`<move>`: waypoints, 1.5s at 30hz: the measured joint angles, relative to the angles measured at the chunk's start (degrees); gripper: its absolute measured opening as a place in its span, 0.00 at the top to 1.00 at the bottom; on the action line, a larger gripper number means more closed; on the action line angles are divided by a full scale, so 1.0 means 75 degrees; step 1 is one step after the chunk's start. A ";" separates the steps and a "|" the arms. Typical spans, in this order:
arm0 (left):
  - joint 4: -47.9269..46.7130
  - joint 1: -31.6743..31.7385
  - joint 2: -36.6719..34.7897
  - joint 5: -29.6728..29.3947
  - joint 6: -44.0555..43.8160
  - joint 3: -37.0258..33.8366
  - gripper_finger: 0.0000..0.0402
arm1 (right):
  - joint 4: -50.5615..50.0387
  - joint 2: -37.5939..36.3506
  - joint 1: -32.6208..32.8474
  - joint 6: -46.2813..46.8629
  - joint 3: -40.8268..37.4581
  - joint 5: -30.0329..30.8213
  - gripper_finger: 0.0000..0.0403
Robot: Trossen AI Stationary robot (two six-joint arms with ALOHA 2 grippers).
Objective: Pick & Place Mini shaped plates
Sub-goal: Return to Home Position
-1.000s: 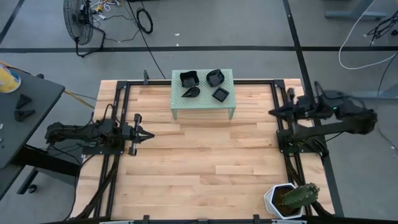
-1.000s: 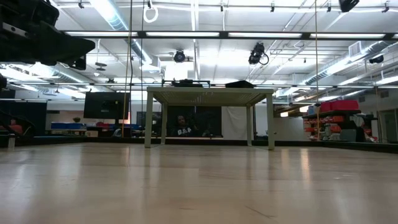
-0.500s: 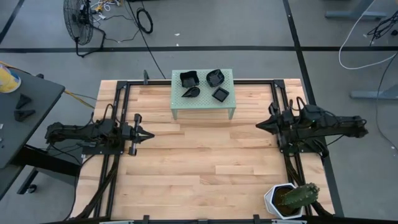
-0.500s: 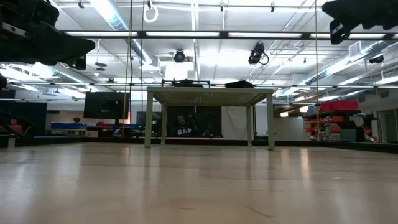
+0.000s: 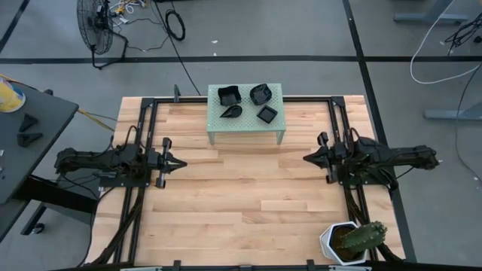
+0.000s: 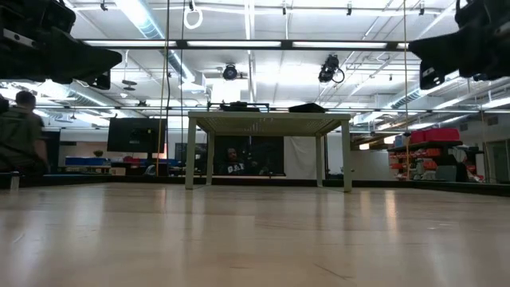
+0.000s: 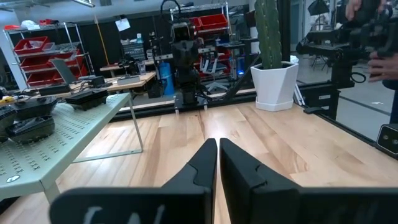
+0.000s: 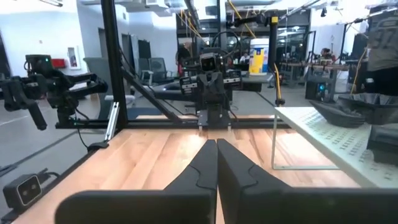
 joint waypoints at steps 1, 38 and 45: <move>0.0000 -0.0003 -0.0002 0.0000 0.0000 0.0000 0.94 | 0.0147 -0.0029 0.0001 -0.0002 -0.0136 0.0000 0.99; -0.0003 -0.0001 -0.0003 0.0000 0.0000 0.0000 0.94 | -0.0474 0.0002 -0.0001 -0.0384 -0.0428 0.0323 0.99; -0.0003 0.0000 -0.0003 0.0000 0.0000 0.0000 0.94 | -0.0474 0.0002 -0.0001 -0.0387 -0.0427 0.0323 0.99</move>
